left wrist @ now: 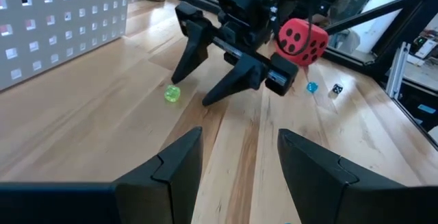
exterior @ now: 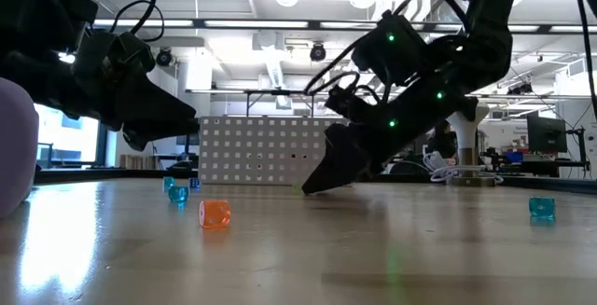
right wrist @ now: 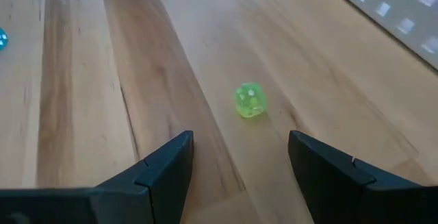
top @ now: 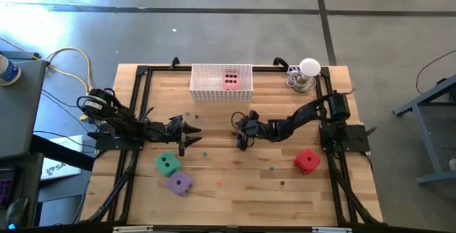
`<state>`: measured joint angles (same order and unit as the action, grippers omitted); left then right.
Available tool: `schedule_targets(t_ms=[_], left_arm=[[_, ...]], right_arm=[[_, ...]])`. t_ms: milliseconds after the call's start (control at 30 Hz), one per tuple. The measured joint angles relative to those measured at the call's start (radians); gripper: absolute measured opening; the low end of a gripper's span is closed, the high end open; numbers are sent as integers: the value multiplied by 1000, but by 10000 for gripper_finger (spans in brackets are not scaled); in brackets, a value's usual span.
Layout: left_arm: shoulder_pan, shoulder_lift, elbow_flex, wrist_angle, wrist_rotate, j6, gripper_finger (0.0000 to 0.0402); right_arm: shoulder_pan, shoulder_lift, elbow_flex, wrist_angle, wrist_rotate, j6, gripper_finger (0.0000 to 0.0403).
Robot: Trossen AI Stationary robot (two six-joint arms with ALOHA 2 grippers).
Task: Pick & Place Dice
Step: Put the small light green dice into the white basket
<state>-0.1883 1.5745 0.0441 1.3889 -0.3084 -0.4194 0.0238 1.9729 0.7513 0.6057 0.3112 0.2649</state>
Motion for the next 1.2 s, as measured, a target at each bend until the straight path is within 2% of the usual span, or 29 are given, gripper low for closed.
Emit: schedule_targets(t_ms=[367, 600, 867, 1033, 1200], left_arm=[[0, 0, 0, -5, 3, 1, 183], [0, 0, 0, -6, 2, 4, 183], [0, 0, 0, -18, 2, 4, 183], [0, 0, 0, -20, 2, 4, 183], [0, 0, 0, -19, 1, 4, 183]], right_arm=[[-38, 27, 0, 74, 2, -103, 231], [-71, 86, 2, 161, -87, -83, 231], [-72, 109, 4, 183, -94, -106, 230], [-73, 110, 4, 178, -102, -112, 206], [-72, 111, 4, 175, -114, -136, 160]])
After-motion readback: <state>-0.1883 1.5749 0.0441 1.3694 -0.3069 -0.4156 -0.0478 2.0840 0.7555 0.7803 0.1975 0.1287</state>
